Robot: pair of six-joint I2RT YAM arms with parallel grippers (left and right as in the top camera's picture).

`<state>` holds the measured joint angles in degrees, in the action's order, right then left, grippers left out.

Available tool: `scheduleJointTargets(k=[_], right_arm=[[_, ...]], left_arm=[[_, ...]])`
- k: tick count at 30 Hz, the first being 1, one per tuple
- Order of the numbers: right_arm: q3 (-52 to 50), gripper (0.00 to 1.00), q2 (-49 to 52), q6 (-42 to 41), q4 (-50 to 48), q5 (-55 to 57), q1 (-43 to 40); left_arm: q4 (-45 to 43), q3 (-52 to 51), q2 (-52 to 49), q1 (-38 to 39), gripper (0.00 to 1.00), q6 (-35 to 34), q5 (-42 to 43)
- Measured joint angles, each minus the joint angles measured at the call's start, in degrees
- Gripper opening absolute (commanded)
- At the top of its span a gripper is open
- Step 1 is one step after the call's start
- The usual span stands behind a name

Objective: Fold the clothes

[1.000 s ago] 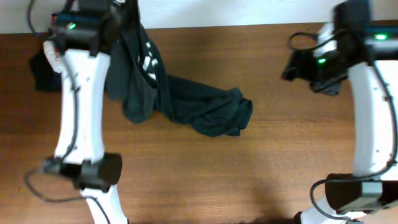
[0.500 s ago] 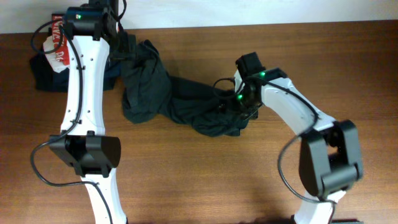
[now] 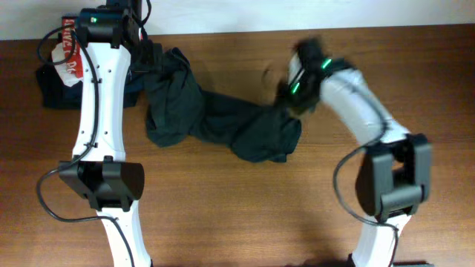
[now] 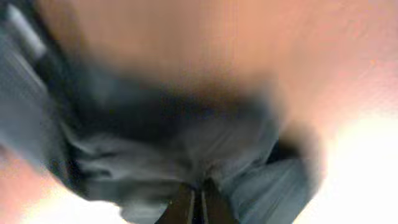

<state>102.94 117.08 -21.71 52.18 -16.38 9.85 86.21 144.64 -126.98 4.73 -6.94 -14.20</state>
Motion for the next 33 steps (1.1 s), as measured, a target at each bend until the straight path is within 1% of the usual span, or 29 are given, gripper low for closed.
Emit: scheduleJointTargets(k=[1, 2, 3, 5, 7, 9, 10, 12, 15, 17, 19, 22, 24, 27, 28, 29, 30, 31, 32, 33], right_arm=[[3.9, 0.16, 0.0, 0.4, 0.5, 0.9, -2.0], [13.3, 0.5, 0.0, 1.2, 0.5, 2.7, -7.1], [20.2, 0.99, -0.8, 1.1, 0.8, 4.8, -13.3], [24.3, 0.99, -1.7, 0.8, 4.4, 6.1, -20.4], [24.6, 0.99, -1.9, 0.5, 15.4, 6.4, -27.3], [24.6, 0.99, -1.7, 0.9, 23.5, 6.4, -28.6], [24.5, 0.99, -1.7, 1.2, 27.8, 6.3, -28.4], [24.5, 0.99, -1.7, 2.1, 32.0, 6.2, -27.3], [24.5, 0.99, -1.7, 2.7, 33.3, 6.2, -24.7], [24.5, 0.99, -1.7, 2.8, 32.7, 6.2, -23.1], [24.5, 0.99, -1.7, 2.9, 31.8, 6.2, -21.7], [24.5, 0.99, -0.5, 2.9, 31.6, 6.2, -18.7], [24.5, 0.99, 0.9, 2.9, 31.6, 6.2, -17.2], [24.5, 0.99, 2.8, 2.9, 31.6, 6.2, -15.8], [24.5, 0.99, 3.6, 2.9, 31.6, 6.2, -15.4], [24.5, 0.99, 4.0, 2.9, 31.6, 6.2, -15.1], [24.5, 0.99, 4.2, 2.9, 31.6, 6.2, -14.9], [24.5, 0.99, 4.2, 2.9, 31.6, 6.2, -14.8], [24.5, 0.99, 4.2, 2.9, 31.6, 6.2, -14.7], [24.5, 0.99, 4.2, 2.9, 31.6, 6.2, -14.6]], left_arm=[[0.0, 0.0, 0.0, 0.0, 0.99, 0.0, 0.5], [0.0, 0.0, 0.0, 0.0, 0.99, 0.0, 1.4], [0.0, 0.0, 0.0, 0.0, 0.99, 0.0, 2.9], [0.0, 0.0, 0.0, 0.0, 0.99, 0.0, 4.9], [0.0, -1.1, 0.0, 0.0, 0.99, 0.0, 9.7], [-0.1, -4.2, 0.2, 0.3, 0.99, 0.0, 12.0], [0.5, -7.3, 0.3, 0.5, 0.99, 0.0, 13.0], [2.1, -14.3, 0.3, 1.3, 0.99, 0.0, 14.1], [4.3, -23.7, 0.3, 1.7, 0.97, 0.0, 15.3], [1.5, -28.7, 0.4, 1.6, 0.97, 0.5, 16.9], [-3.9, -34.2, 0.4, 1.6, 0.97, 1.2, 18.5], [-15.8, -41.6, 0.4, 1.6, 0.97, 1.6, 21.0], [-20.6, -43.0, 0.4, 1.6, 0.94, 1.5, 22.6], [-24.2, -43.1, 0.4, 1.6, 0.89, 1.3, 24.7], [-25.6, -43.1, 0.4, 1.6, 0.81, 1.2, 25.1], [-26.3, -43.1, 0.4, 1.6, 0.69, 1.1, 25.4], [-27.0, -43.1, 0.4, 1.6, 0.46, 1.0, 25.6], [-28.0, -43.1, 0.4, 1.6, 0.2, 1.0, 25.8], [-28.8, -43.1, 0.4, 1.6, 0.05, 0.6, 25.9], [-29.1, -43.1, 0.4, 1.6, 0.0, 0.7, 25.9]])
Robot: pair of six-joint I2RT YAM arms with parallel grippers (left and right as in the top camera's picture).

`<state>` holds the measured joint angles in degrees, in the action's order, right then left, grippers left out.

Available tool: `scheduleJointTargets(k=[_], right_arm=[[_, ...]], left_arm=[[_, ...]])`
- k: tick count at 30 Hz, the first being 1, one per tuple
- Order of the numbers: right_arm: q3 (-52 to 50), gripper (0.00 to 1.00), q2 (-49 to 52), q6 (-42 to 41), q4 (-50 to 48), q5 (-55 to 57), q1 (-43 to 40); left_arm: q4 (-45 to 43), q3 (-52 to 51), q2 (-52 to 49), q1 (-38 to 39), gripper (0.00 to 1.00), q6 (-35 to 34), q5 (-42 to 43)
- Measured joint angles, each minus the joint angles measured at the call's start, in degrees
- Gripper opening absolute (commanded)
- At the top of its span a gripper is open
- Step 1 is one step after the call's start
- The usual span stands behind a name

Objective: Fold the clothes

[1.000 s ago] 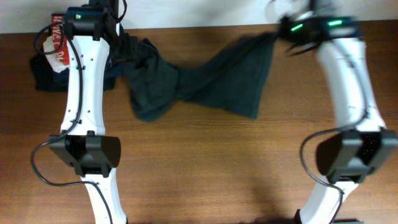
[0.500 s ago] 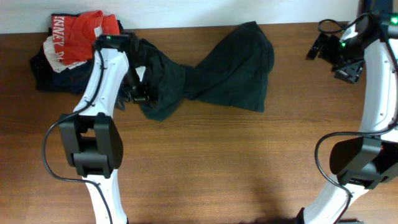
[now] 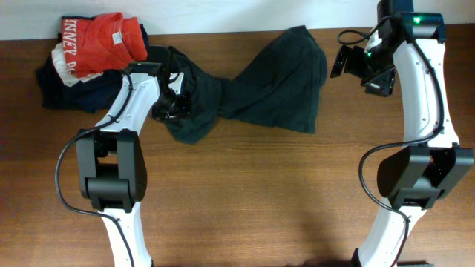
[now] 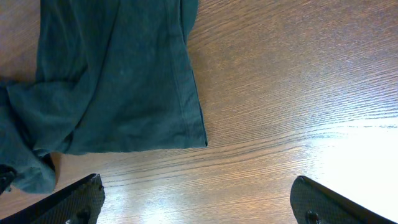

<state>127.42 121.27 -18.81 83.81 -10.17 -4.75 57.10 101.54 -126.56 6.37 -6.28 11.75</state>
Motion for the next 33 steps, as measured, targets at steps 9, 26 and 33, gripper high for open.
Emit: scheduleJointTargets(k=[9, 26, 33], right_arm=[[0.0, 0.99, 0.2, 0.0, 0.5, 0.0, 0.0], [0.0, 0.99, 0.5, 0.0, 3.1, 0.0, 0.1], [0.0, 0.99, 0.5, 0.0, 3.0, 0.0, 0.1]], left_arm=[[-7.4, 19.5, 0.5, 0.0, 0.45, -0.2, -1.1], [12.9, 20.2, -5.1, -0.2, 0.99, -0.2, -9.5], [-3.5, 5.8, -4.9, 3.2, 0.96, -0.2, -8.5]])
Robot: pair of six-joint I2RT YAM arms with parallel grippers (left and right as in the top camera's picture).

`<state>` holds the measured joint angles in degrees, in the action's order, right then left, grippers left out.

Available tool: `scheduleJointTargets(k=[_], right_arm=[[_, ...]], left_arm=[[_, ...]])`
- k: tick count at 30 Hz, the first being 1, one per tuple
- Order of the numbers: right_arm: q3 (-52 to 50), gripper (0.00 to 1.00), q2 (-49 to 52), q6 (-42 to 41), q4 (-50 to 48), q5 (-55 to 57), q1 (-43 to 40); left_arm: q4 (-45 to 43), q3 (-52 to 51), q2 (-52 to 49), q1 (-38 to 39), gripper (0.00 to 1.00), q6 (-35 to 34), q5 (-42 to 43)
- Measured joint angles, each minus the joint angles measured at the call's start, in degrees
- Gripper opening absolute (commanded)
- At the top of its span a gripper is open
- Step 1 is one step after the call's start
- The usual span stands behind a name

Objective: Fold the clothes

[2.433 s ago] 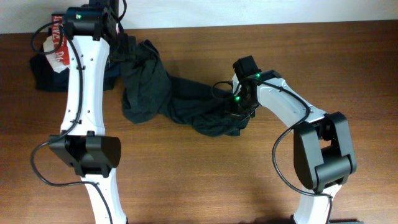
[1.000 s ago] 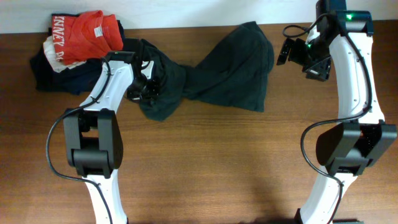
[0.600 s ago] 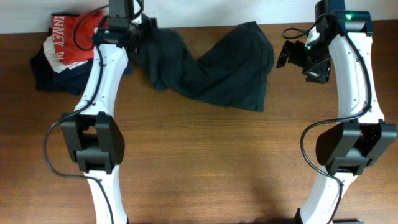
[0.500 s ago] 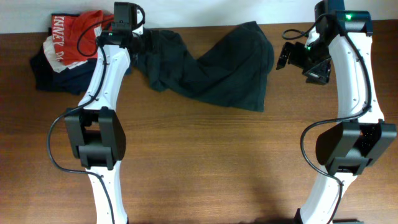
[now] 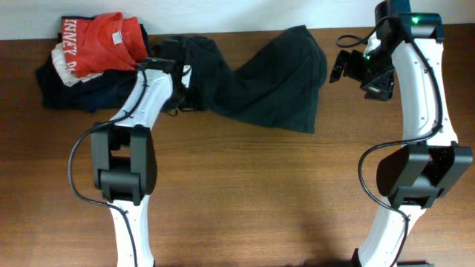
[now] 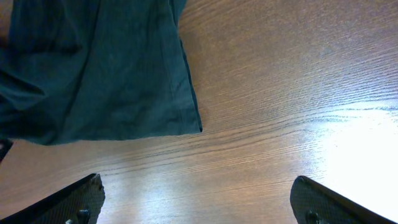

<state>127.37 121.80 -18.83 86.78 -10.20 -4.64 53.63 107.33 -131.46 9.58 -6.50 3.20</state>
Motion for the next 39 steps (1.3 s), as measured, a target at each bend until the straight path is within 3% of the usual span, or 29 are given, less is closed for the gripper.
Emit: scheduleJointTargets(k=[5, 11, 13, 14, 15, 17, 22, 27, 28, 30, 36, 39], right_arm=[[0.0, 0.99, 0.0, 0.0, 0.0, 0.0, 0.0], [0.0, 0.99, 0.0, 0.1, 0.0, 0.0, 0.0], [0.0, 0.99, 0.0, 0.1, 0.0, 0.0, 0.0], [0.0, 0.99, 0.0, 0.0, 0.0, 0.0, 0.0], [0.0, 0.99, 0.0, 0.1, 0.0, 0.0, 0.0], [0.0, 0.99, 0.0, 0.1, 0.0, 0.0, 0.0], [0.0, 0.99, 0.0, 0.0, 0.1, 0.0, 0.0], [-0.1, 0.99, 0.0, 0.1, 0.6, 0.0, 0.0], [-0.1, 0.99, 0.0, 0.1, 0.7, 0.0, 0.0], [-0.1, 0.99, 0.0, 0.0, 0.7, 0.0, 0.0], [-0.1, 0.99, 0.0, 0.0, 5.1, 0.0, 0.0], [-0.1, 0.99, 0.0, 0.0, 7.0, 0.0, 0.0]], left_arm=[[-7.9, -1.0, 0.0, 0.5, 0.77, 0.0, -2.6], [-8.7, -1.0, -0.2, 0.4, 0.76, 0.0, -4.0], [-8.3, -1.0, -0.8, 0.4, 0.54, 0.0, -4.1], [-8.2, -1.0, -1.0, 0.4, 0.36, -0.2, -4.1], [-8.2, -1.0, -1.6, 0.4, 0.28, 0.1, -4.1], [-7.6, -1.0, -1.9, 0.4, 0.01, 0.0, -4.1], [4.1, 3.9, -2.7, 0.4, 0.0, 0.0, -4.2], [28.0, 28.6, -3.2, 0.5, 0.0, 0.3, -6.0], [35.2, 37.6, -3.0, 0.7, 0.0, 0.5, -6.7], [41.8, 44.6, -1.9, 1.9, 0.01, 0.5, -7.0], [42.9, 45.9, -0.7, 12.7, 0.0, 0.9, -10.6], [43.0, 45.5, 2.8, 13.3, 0.01, 0.9, -12.0]])
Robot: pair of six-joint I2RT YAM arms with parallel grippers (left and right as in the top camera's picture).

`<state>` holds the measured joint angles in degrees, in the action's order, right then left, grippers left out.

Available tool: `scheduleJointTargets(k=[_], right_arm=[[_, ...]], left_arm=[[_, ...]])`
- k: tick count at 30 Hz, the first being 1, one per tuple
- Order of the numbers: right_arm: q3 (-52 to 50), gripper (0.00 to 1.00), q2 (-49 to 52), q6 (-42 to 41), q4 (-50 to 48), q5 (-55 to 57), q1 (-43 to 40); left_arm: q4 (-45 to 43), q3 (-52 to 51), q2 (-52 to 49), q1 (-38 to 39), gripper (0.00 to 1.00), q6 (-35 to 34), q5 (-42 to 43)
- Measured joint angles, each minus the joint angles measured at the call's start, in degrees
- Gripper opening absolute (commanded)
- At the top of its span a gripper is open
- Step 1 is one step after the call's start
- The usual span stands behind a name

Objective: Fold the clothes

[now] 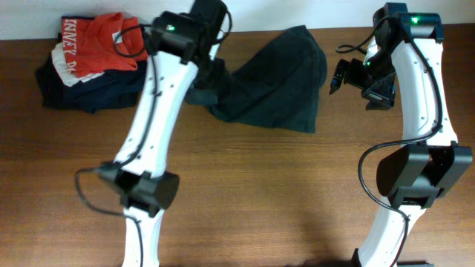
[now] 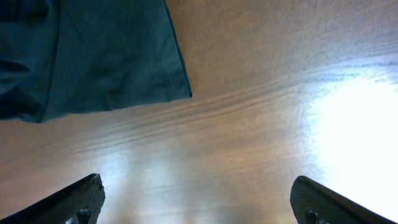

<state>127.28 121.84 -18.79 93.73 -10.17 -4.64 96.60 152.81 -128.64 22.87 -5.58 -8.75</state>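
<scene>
A dark green garment (image 1: 278, 78) lies spread at the back middle of the table, its left end bunched up. My left arm reaches high over the table, and its gripper (image 1: 206, 80) sits at that bunched end, apparently shut on the cloth; the arm hides its fingers. To the right of the garment my right gripper (image 1: 349, 74) hangs open with nothing in it. In the right wrist view the garment's hem corner (image 2: 177, 87) lies at upper left, and bare wood shows between the spread fingertips (image 2: 84, 196) of the right gripper (image 2: 202, 205).
A pile of clothes sits at the back left corner: a red shirt (image 1: 96, 41) on top of navy garments (image 1: 70, 93). A white wall runs along the table's (image 1: 297, 193) far edge.
My left arm has risen and swung right, and the garment's left end now lies bunched further right. The right gripper stayed open and has shifted slightly, with the garment's hem higher in its view.
At first both grippers held the crumpled green garment between them at mid-table. Then the right gripper was open at the back right, with the garment spread beside it. The left gripper stayed at the garment's left end, which has since gathered rightward.
</scene>
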Motion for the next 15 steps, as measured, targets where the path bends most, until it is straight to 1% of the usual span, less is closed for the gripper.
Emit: scheduleJointTargets(k=[3, 4, 8, 12, 15], right_arm=[[0.0, 0.99, 0.0, 0.0, 0.4, 0.0, 0.0], [0.0, 0.99, 0.0, 0.0, 0.4, 0.0, 0.0], [0.0, 0.99, 0.0, 0.0, 0.4, -1.0, 0.0], [0.0, 0.99, 0.0, 0.7, 0.4, -6.8, 0.3], [0.0, 0.99, 0.0, 2.5, 1.4, -10.8, 3.1]], left_arm=[[0.0, -0.9, 13.4, -1.9, 0.01, 0.0, -1.8], [0.0, -1.1, 19.6, -2.4, 0.0, 0.0, -3.2], [0.1, -0.9, 36.7, -2.6, 0.0, 0.0, -10.1], [0.3, -0.9, 45.5, -2.7, 0.0, -0.3, -16.1], [0.3, -2.8, 46.7, -2.7, 0.01, -0.3, -17.7]])
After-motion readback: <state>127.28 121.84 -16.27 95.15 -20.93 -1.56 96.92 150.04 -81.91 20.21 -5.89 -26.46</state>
